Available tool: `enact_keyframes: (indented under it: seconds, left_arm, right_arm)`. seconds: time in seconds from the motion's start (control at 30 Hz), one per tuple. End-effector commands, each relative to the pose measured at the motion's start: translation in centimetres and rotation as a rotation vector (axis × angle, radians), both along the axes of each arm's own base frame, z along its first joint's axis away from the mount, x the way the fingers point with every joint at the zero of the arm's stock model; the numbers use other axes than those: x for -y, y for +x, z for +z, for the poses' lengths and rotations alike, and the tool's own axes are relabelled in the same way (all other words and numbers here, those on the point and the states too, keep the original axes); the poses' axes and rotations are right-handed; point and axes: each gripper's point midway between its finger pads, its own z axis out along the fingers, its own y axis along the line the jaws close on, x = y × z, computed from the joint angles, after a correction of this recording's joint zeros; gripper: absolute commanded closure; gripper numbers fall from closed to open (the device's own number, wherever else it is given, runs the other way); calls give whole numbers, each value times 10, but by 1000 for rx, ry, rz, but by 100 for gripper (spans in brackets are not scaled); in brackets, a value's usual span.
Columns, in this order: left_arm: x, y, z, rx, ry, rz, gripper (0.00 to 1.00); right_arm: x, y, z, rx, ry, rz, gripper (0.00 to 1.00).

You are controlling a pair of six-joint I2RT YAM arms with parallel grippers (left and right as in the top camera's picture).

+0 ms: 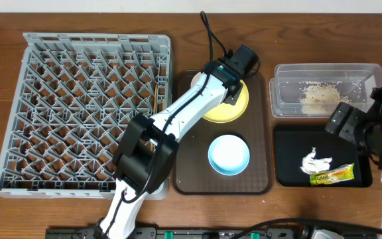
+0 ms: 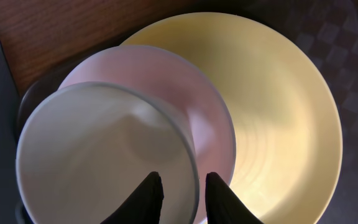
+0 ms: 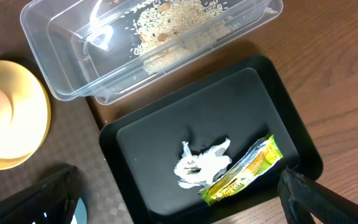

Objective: Sort waste into correct bins and load items into the dishwasher
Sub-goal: 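Lift the white cup off the pink bowl with the left gripper, then carry the white cup left and lower it into the dish rack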

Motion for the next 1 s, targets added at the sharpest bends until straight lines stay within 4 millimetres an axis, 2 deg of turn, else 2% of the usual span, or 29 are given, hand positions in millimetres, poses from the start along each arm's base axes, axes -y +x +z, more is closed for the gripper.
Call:
enact_keyframes:
  seconds: [0.0, 0.03, 0.07, 0.1, 0.3, 0.4, 0.5, 0.57, 0.73, 0.8, 0.83, 0.97]
  left_arm:
    - [-4, 3, 11, 25, 2, 5, 81]
    - [-5, 3, 10, 24, 3, 5, 81]
    - [-5, 3, 9, 23, 4, 5, 89]
    - [-5, 2, 9, 22, 4, 5, 92]
    - [-8, 2, 7, 24, 18, 8, 92]
    - [-13, 8, 16, 64, 51, 6, 92]
    - [-17, 14, 49, 112, 24, 10, 92]
    - [-17, 13, 86, 143, -54, 7, 92]
    - [-4, -16, 169, 124, -382, -99, 93]
    - [-12, -25, 196, 119, -469, -118, 92]
    - [-24, -30, 213, 108, -535, -121, 92]
    - [-61, -31, 229, 14, -703, -97, 92]
  right_arm:
    - [2, 0, 5, 14, -4, -8, 1]
    - [2, 0, 5, 14, -4, -8, 1]
    - [2, 0, 5, 14, -4, -8, 1]
    - [2, 0, 5, 14, -4, -8, 1]
    - [2, 0, 5, 14, -4, -8, 1]
    - [2, 0, 5, 14, -4, -8, 1]
    - [2, 0, 5, 14, -4, -8, 1]
    - [2, 0, 5, 14, -4, -8, 1]
    - [2, 0, 5, 14, -4, -8, 1]
    - [2, 0, 5, 14, -4, -8, 1]
    - [2, 0, 5, 14, -4, -8, 1]
    - [2, 0, 5, 14, -4, -8, 1]
